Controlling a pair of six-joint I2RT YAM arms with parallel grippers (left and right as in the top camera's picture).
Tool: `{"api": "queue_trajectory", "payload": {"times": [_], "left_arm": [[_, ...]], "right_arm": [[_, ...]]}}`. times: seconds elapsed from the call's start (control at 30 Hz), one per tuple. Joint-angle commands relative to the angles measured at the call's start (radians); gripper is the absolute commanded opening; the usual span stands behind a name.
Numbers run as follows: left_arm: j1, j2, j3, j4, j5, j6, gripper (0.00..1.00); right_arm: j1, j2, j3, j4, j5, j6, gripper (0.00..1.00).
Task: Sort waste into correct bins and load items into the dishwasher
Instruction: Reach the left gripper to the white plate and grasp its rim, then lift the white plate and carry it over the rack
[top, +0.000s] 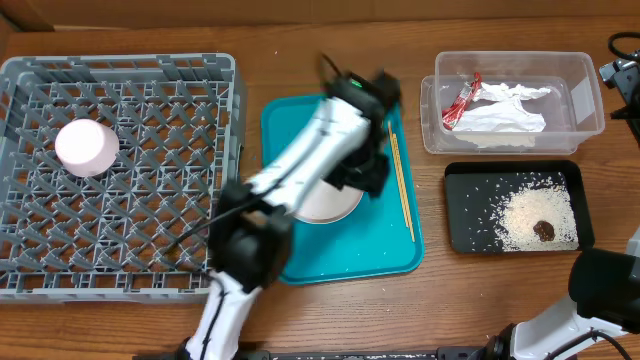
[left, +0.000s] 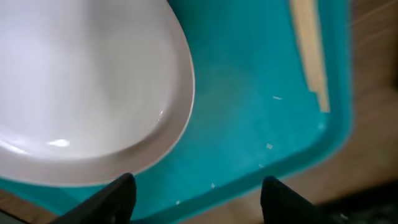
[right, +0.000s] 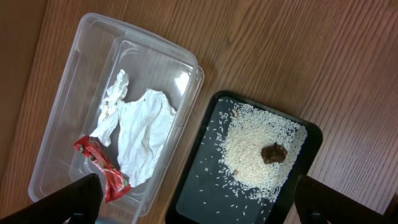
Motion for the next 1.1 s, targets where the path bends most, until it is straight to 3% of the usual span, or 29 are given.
{"api": "queue_trajectory", "payload": {"times": [0.0, 0.13, 0.33, 0.43, 0.53, 0.6, 0.8, 0.87, 0.9, 0.93, 1.07], "left_arm": [[-0.032, 0.065, 0.000, -0.002, -0.142, -0.133, 0.65], [-0.073, 0.094, 0.000, 0.019, -0.123, -0.146, 0.52], [-0.110, 0.095, -0.001, 0.090, -0.214, -0.209, 0.33], [-0.111, 0.096, -0.011, 0.109, -0.211, -0.217, 0.17], [-0.111, 0.096, -0.037, 0.127, -0.208, -0.228, 0.18], [-0.111, 0.096, -0.083, 0.154, -0.204, -0.229, 0.28], [-0.111, 0.096, -0.152, 0.199, -0.205, -0.242, 0.31], [-0.111, 0.096, -0.152, 0.197, -0.202, -0.242, 0.20], [-0.111, 0.096, -0.152, 0.194, -0.190, -0.241, 0.08], [-0.111, 0.095, -0.152, 0.190, -0.175, -0.241, 0.04], [-0.116, 0.093, -0.148, 0.174, -0.142, -0.242, 0.04]], "right_arm": [[0.001, -0.007, 0.021, 0.003, 0.007, -0.001, 1.00], [0.001, -0.007, 0.021, 0.003, 0.008, -0.001, 1.00], [0.001, -0.007, 0.021, 0.003, 0.008, -0.001, 1.00], [0.001, -0.007, 0.021, 0.003, 0.008, -0.001, 1.00], [0.001, -0.007, 0.021, 0.003, 0.007, -0.001, 1.00], [0.001, -0.007, 0.021, 0.003, 0.007, -0.001, 1.00], [0.001, -0.007, 0.021, 0.003, 0.007, -0.001, 1.00], [0.001, -0.007, 0.021, 0.003, 0.008, -0.001, 1.00], [0.001, -0.007, 0.021, 0.003, 0.007, -0.001, 1.00], [0.001, -0.007, 0.021, 0.003, 0.008, -0.001, 1.00], [0.001, -0.007, 0.021, 0.003, 0.007, -0.001, 1.00]]}}
